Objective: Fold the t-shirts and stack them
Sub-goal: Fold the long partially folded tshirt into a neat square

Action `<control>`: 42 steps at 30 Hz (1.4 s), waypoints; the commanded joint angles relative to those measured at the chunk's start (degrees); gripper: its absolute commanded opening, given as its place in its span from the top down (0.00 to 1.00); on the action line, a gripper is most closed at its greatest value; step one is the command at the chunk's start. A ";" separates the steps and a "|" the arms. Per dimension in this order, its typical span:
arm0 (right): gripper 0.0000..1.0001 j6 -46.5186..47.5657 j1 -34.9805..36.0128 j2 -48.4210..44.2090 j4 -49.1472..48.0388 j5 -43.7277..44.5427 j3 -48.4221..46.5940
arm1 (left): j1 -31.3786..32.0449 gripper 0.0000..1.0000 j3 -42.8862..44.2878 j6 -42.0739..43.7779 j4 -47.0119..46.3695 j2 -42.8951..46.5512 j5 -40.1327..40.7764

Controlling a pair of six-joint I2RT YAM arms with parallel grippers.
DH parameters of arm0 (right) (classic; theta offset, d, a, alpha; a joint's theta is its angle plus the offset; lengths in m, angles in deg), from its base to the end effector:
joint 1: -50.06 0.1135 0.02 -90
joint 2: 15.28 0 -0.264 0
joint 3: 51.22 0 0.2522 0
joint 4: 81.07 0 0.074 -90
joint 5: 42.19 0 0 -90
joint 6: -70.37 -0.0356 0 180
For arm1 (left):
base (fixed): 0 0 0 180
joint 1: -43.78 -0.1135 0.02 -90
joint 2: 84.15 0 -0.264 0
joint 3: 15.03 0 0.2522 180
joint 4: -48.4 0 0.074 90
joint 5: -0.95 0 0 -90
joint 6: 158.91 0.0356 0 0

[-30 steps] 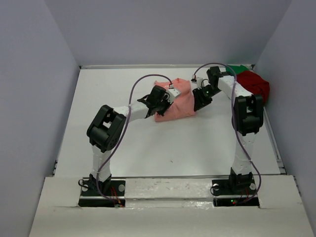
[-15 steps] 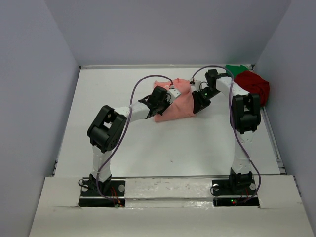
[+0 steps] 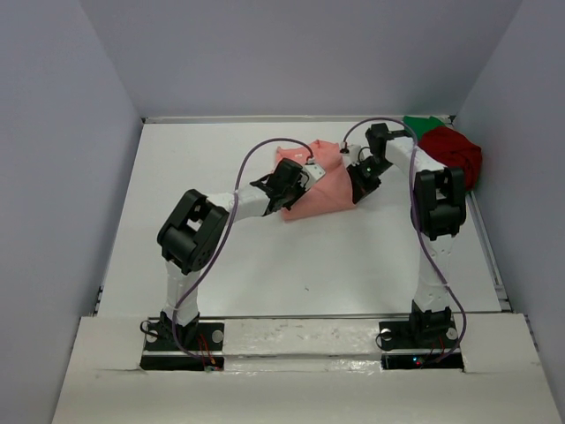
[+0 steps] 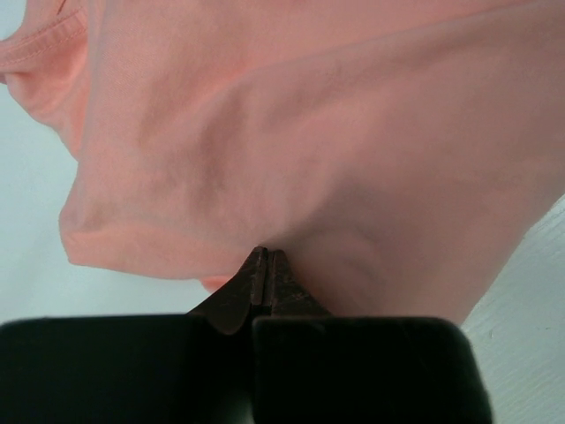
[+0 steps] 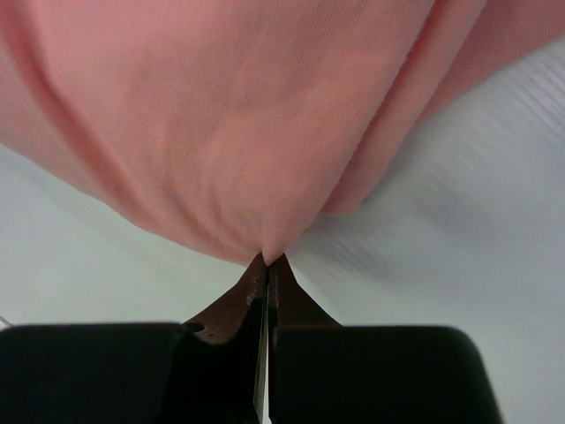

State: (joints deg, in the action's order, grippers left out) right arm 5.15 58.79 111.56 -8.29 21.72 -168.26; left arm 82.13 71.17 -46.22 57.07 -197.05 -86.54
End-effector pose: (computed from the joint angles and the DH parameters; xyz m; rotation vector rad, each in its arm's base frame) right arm 0.4330 0.0823 0.1768 -0.8729 2.7491 0.6356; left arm 0.3440 -0.2702 0.1800 1.0905 1.8986 -0.1065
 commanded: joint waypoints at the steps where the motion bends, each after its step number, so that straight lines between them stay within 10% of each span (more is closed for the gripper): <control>1: 1.00 0.09 0.41 -5.12 -1.28 8.06 0.19 | 0.94 1.00 -0.55 1.38 -1.07 3.21 1.54; 6: 1.00 0.71 0.41 -6.17 -1.02 7.37 1.07 | 1.38 1.00 -0.11 1.82 -0.46 2.43 2.50; 10: 0.39 1.59 0.41 -9.59 -1.54 4.04 1.68 | 1.29 1.00 0.42 2.43 -0.37 3.12 8.11; 16: 0.19 2.91 0.41 -12.67 5.46 2.01 -5.95 | -0.55 0.98 1.64 5.69 -2.04 9.97 16.30; 18: 0.19 3.09 0.41 -13.29 7.50 1.83 -8.24 | -3.36 0.82 2.96 5.69 -0.46 11.91 17.53; 21: 0.20 3.52 0.41 -16.36 7.87 0.34 -9.22 | -8.70 0.49 7.87 3.50 4.54 15.16 16.05; 31: 0.99 6.60 15.95 -28.05 -5.30 25.60 5.98 | -28.06 0.30 3.44 -13.90 11.60 21.83 -6.98; 33: 1.00 6.86 20.43 -28.06 -7.60 31.16 8.97 | -29.90 0.02 -0.62 -15.22 7.12 24.30 -11.36; 42: 1.00 18.02 28.88 -23.59 -41.41 61.39 21.45 | -39.12 0.08 -15.99 -35.32 -7.10 31.16 -31.83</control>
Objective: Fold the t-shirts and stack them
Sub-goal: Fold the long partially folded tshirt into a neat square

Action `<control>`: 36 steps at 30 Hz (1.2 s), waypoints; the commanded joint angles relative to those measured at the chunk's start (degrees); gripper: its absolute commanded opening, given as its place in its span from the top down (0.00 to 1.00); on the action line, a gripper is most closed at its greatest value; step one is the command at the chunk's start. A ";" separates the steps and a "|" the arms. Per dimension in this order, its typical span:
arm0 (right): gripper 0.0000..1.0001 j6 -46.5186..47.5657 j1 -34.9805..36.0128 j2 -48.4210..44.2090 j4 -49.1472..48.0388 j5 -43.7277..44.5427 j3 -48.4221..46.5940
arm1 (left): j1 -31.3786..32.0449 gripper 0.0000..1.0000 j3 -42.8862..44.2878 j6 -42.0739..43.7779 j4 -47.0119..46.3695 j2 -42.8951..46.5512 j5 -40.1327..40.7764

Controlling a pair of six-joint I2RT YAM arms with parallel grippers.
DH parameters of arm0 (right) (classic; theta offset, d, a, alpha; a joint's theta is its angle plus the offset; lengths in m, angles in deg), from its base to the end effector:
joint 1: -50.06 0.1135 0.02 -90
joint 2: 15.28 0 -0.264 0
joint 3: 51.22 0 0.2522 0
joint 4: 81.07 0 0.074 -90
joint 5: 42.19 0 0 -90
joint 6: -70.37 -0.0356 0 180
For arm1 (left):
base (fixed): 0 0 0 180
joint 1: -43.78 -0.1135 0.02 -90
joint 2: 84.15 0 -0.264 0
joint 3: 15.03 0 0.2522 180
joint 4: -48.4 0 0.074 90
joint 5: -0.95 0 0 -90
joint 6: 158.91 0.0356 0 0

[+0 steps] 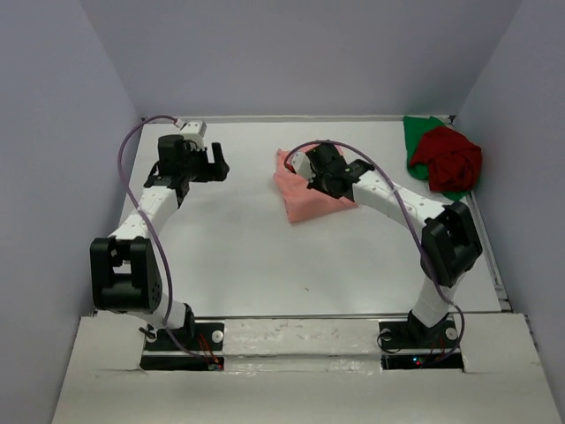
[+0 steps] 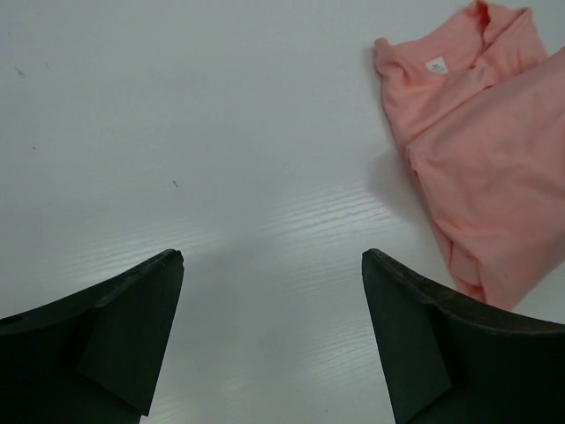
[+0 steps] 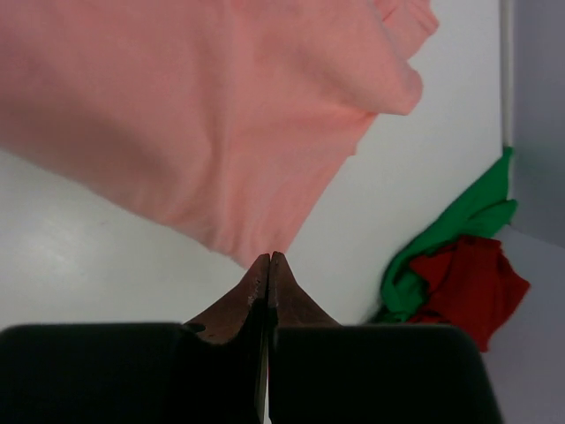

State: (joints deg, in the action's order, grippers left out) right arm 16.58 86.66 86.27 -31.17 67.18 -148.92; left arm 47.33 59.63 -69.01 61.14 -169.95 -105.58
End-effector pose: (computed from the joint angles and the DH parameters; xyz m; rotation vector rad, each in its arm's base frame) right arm 0.3186 0.2219 0.2685 -1.3592 2.0765 -0.4201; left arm 0.3457 -0.0316 0.2843 0.2461 1.9686 -0.3277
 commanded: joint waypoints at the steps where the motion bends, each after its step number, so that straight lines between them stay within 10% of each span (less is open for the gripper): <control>1: 1.00 7.81 1.02 2.67 -19.43 16.74 1.94 | -5.30 0.09 -5.87 -13.86 -13.03 3.97 -15.34; 4: 1.00 10.54 1.63 6.10 -24.60 19.28 1.76 | -6.10 0.17 -9.21 -15.38 -17.43 3.01 -20.55; 10: 1.00 18.02 4.00 12.60 -37.96 22.81 3.34 | -6.01 0.01 -9.14 -11.86 -19.11 1.42 -25.92; 32: 1.00 13.71 14.20 30.64 -39.66 23.07 5.20 | -6.28 0.01 -16.70 -3.68 -18.85 15.92 -18.80; 36: 0.82 16.78 14.20 24.23 -39.66 24.30 3.27 | -6.28 0.01 -15.03 -3.07 -17.09 15.84 -17.74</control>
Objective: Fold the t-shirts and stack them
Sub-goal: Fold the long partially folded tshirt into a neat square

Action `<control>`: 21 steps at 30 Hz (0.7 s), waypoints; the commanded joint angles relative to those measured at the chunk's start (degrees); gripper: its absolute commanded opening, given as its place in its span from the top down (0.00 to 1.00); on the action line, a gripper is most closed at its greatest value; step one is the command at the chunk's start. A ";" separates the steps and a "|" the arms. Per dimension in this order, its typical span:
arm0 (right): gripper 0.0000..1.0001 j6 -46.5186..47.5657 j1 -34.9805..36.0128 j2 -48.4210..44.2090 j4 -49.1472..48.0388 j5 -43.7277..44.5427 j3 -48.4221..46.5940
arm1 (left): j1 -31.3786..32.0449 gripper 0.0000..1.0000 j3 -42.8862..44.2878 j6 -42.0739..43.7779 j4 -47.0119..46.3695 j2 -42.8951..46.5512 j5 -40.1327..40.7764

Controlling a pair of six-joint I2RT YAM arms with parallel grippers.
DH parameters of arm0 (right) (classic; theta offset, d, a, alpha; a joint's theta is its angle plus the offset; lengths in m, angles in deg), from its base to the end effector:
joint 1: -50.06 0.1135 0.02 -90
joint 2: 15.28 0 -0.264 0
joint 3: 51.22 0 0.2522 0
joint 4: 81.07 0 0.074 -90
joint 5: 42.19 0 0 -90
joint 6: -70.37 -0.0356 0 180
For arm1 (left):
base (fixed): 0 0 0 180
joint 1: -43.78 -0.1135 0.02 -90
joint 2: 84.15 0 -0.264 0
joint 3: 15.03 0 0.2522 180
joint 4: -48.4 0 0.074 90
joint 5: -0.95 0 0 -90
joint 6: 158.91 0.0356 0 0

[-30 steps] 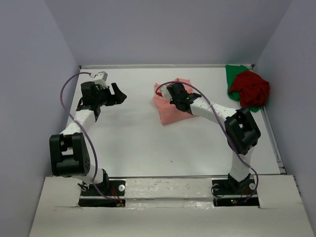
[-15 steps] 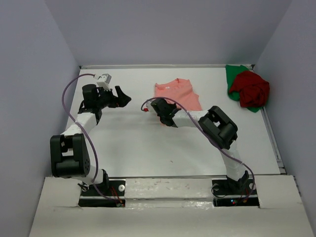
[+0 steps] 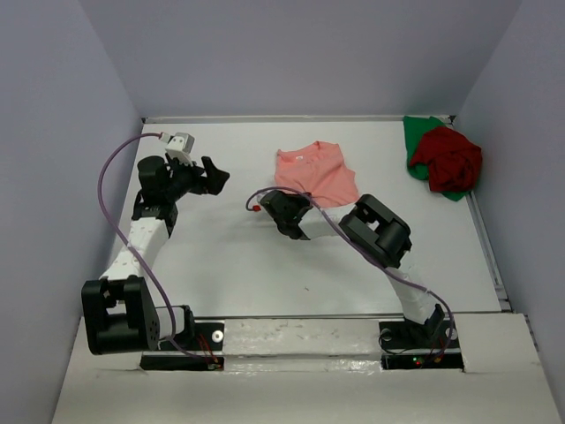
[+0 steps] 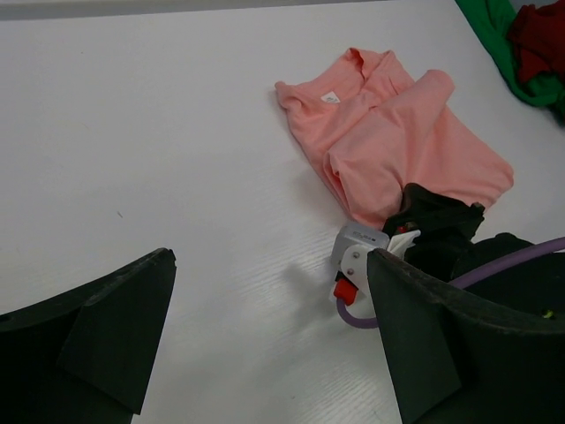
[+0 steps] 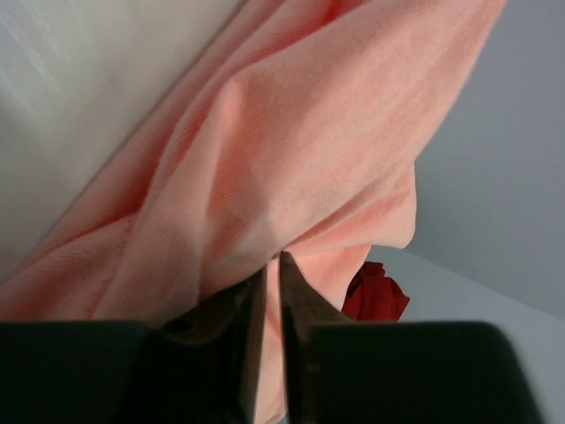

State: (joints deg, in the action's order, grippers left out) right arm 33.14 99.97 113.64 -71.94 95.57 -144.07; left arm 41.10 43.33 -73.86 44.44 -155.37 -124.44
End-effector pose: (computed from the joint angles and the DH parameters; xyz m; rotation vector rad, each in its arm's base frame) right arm 0.3156 0.3340 0.1009 -1.4681 1.6890 -0.9970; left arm 0.2833 -0.0074 0.2914 0.3434 1.6947 -0.5604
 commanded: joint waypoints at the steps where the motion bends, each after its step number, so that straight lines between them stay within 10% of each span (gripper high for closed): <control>1: 0.65 0.83 0.89 -4.72 1.11 -3.65 -2.03 | 0.04 0.01 1.19 1.70 -0.39 1.17 1.12; 2: 0.44 2.93 0.89 -7.60 1.02 -2.95 -2.29 | 0.04 0.01 1.10 1.79 -0.39 1.26 0.86; 6: 0.28 6.28 0.89 -14.74 1.02 -1.36 -2.91 | 0.04 0.01 0.49 2.22 -0.48 1.96 1.29; 15: 0.28 1.30 0.89 -30.56 5.13 -2.32 2.98 | -0.40 0.01 -1.88 4.60 0.05 6.00 4.37; 21: 0.39 -22.08 -0.69 -37.07 35.44 -22.69 -4.75 | -0.93 0.01 -5.92 1.45 -2.40 7.24 2.09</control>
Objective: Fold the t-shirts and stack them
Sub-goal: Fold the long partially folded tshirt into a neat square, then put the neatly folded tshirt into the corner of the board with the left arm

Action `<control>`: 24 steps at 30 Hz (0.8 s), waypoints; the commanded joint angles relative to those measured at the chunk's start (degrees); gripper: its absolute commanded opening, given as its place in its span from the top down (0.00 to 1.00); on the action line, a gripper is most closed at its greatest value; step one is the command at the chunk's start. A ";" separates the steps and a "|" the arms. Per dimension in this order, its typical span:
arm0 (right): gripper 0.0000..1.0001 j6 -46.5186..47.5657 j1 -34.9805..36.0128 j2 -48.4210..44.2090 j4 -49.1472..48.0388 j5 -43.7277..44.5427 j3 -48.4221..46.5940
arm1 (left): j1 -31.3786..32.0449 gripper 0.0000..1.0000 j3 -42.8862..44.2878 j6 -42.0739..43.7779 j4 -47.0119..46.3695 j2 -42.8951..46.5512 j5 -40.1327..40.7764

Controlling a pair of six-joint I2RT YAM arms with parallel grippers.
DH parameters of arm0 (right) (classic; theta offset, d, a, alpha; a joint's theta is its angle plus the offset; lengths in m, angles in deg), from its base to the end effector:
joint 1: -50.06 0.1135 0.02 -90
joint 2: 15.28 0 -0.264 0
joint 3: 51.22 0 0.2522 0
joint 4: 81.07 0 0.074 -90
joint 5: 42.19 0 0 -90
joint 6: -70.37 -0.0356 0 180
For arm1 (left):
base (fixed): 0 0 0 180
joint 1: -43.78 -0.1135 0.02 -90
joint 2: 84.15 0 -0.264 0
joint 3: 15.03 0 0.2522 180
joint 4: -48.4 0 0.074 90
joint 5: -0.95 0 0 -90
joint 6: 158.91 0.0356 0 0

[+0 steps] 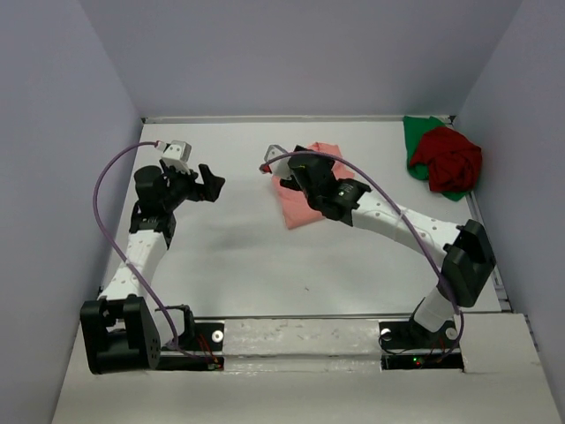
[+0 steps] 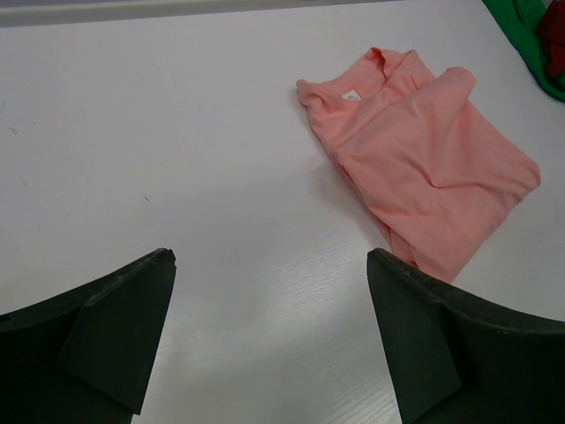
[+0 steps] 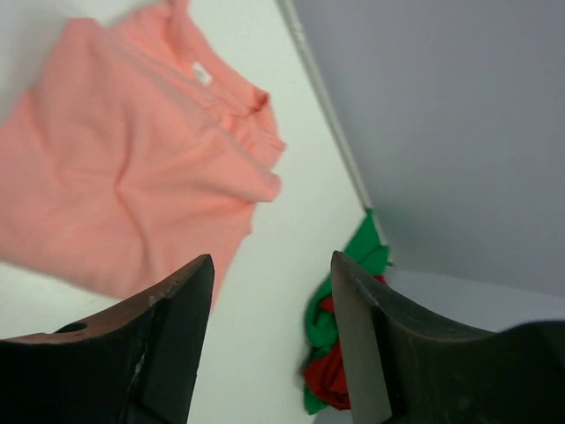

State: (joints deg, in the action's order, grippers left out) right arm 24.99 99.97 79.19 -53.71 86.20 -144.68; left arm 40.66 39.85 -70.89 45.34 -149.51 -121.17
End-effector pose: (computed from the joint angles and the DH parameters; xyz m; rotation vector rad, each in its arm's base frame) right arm 0.2632 0.2783 0.3238 -1.1662 1.6329 -0.6292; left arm 0.2618 -0.0047 0.2941 0.3432 1.6664 -0.4604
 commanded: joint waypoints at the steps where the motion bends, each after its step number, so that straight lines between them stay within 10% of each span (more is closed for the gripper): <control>1: 0.42 -15.60 -1.39 -2.72 21.86 -15.95 -5.54 | -0.49 0.01 -2.80 -2.23 -4.35 0.68 -1.54; 11: 0.39 -22.56 -2.54 0.88 32.98 -44.26 -2.21 | -0.31 0.01 -1.49 -6.37 -6.12 -3.10 -1.28; 24: 0.38 -20.80 -2.54 13.97 35.44 -48.85 -11.52 | 0.39 0.01 1.94 -7.52 -4.10 -9.34 -1.28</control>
State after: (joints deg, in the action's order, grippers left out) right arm 4.32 97.41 91.32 -19.17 40.01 -152.07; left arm 40.47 38.76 -78.41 42.30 -158.02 -122.19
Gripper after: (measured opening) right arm 0.620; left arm 0.989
